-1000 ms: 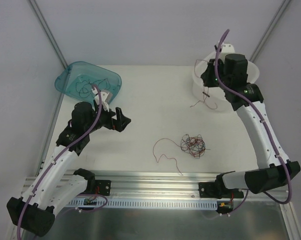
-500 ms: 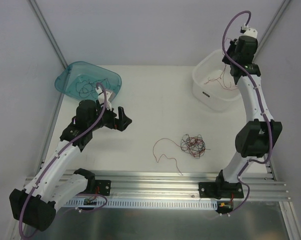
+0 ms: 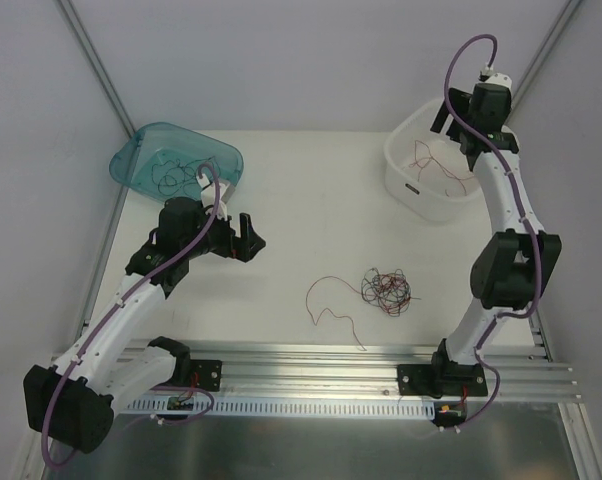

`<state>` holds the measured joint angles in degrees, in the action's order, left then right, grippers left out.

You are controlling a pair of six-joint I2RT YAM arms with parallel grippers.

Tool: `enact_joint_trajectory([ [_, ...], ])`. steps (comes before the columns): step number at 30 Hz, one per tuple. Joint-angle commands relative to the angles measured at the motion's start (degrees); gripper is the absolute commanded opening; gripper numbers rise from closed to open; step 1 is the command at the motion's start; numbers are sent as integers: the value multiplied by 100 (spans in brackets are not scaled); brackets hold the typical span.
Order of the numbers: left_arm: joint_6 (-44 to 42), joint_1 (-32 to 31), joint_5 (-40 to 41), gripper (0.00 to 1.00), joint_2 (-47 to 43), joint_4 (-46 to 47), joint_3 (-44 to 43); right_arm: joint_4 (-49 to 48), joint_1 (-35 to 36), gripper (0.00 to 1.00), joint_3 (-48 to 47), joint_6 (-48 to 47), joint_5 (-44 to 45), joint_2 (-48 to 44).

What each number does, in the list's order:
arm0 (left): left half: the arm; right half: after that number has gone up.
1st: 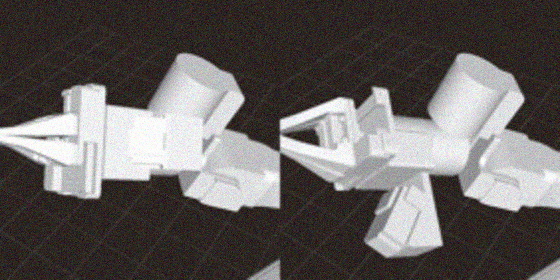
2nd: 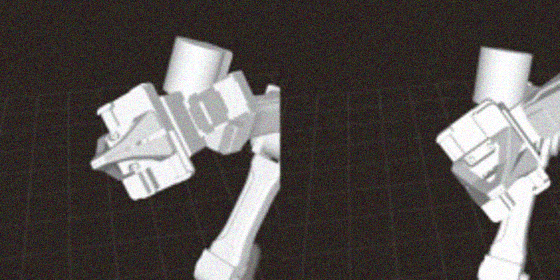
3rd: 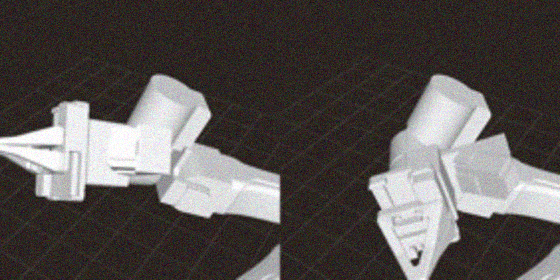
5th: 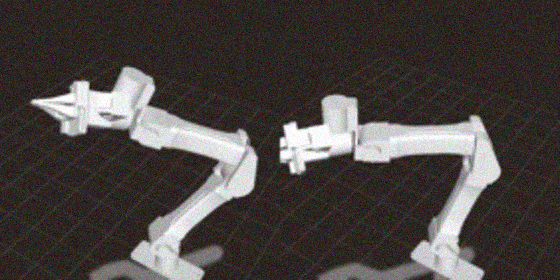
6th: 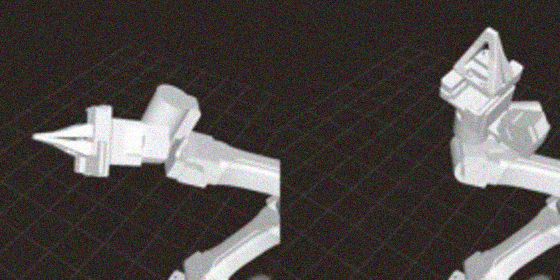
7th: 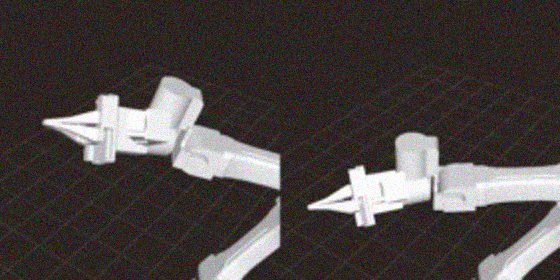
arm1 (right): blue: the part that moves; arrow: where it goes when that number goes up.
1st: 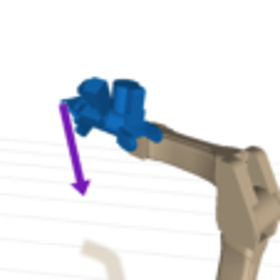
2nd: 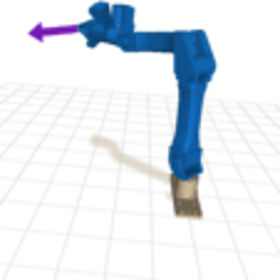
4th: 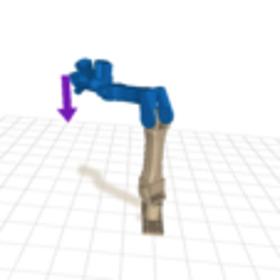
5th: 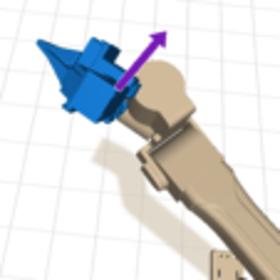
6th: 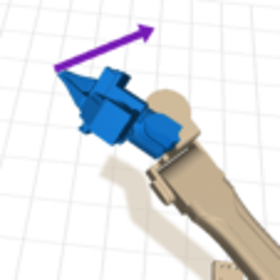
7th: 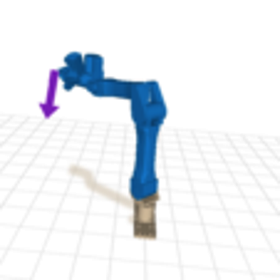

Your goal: Untangle the cables

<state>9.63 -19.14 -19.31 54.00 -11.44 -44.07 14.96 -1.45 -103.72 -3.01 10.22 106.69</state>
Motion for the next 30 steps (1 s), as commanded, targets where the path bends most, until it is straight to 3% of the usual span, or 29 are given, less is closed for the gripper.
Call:
enact_joint_trajectory([
  [1, -84, -3, -196, 99, -21, 81, -57, 314, 13, 100, 386, 72, -168, -1193],
  [8, -49, -11, -240, 99, -12, 72, -66, 1946, 610, 99, 2179, 274, -942, -2933],
  [16, 39, -11, -398, 99, 76, 46, -75, 2670, 1287, 90, 4561, 678, -1487, -4586],
  [24, 83, -20, -451, 99, 111, 19, -66, 1784, 1420, 72, 6809, 1188, -1891, -5238],
  [30, 66, -82, -442, 99, 225, 2, -49, 641, 1428, 62, 7349, 1338, -2296, -4764],
])
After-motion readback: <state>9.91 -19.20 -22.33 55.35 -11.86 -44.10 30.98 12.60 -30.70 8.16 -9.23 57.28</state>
